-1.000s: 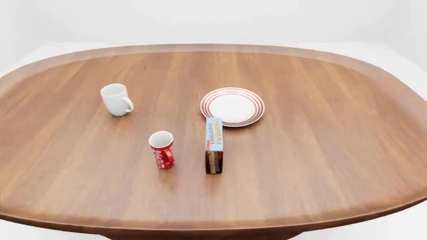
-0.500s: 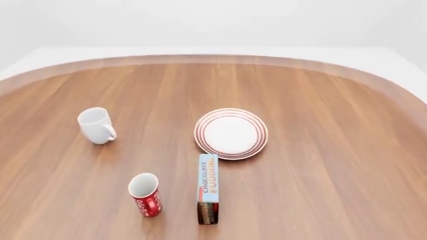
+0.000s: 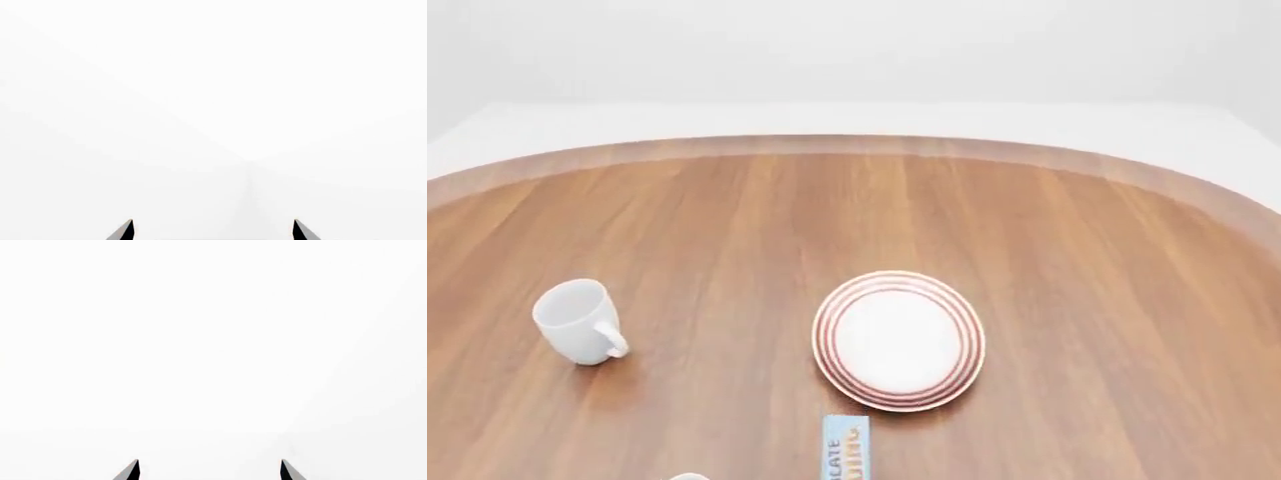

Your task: Pick up the white mug and put it on the plate, and put the chocolate pudding to the right of the plate.

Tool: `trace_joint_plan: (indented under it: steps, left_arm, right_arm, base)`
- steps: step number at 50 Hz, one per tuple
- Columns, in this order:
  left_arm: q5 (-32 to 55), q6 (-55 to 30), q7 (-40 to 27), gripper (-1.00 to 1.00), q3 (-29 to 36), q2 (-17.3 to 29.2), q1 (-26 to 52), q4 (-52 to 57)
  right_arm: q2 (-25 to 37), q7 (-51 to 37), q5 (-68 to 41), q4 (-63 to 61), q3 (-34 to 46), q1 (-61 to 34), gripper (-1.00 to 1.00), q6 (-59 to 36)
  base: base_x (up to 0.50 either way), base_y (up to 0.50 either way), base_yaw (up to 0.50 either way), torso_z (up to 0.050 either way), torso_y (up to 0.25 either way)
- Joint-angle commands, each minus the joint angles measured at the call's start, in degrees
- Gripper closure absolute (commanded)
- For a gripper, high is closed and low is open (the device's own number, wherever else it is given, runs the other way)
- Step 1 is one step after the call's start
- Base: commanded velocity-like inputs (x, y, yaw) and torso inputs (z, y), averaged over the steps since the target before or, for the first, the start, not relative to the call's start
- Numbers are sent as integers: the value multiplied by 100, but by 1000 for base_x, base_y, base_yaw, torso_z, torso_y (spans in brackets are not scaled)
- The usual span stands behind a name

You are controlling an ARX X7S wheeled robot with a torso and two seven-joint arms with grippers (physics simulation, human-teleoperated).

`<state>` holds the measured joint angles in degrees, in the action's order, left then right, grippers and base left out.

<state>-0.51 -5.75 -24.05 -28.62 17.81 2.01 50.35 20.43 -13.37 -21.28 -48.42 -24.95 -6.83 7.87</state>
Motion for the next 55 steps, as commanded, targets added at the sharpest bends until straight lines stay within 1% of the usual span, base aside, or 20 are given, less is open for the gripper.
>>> trace_joint_plan:
  steps: [1,30,34,35,37,38,50,55]
  left_arm:
    - [-28,59,134,-100,-128,-94,-35,0]
    - [-22,57,82,-100,-123,-60,-68,24]
    - [-22,69,78,-100,-106,-62,-81,18]
    - [-18,66,76,-100,-106,-63,-82,15]
    - [-16,66,77,-100,-103,-58,-86,19]
    - [-14,69,76,-100,-104,-55,-86,15]
    - [-12,86,56,-100,-81,-40,-86,-25]
    - [-17,67,65,-100,-15,-31,-78,-49]
  right_arm:
    - [-82,127,106,15,-88,19,-100,27]
    - [-30,131,18,-14,-48,85,-100,121]
    - [-28,88,62,-23,-50,64,-100,94]
    - [-24,173,288,-15,9,87,-100,212]
    - [-42,164,299,-38,29,99,-100,224]
    - [-64,170,477,-20,37,101,-100,288]
    - [-34,104,331,-21,24,97,-100,213]
    - [-34,-4,238,15,-37,53,-100,109]
  base:
    - [500,16,0,0,0]
    - [500,24,0,0,1]
    - [58,2,0,0,0]
    - [0,0,0,0,0]
    - [-8,250,0,0,0]
    - [-17,500,0,0,0]
    - [-16,500,0,0,0]
    - [-2,62,0,0,0]
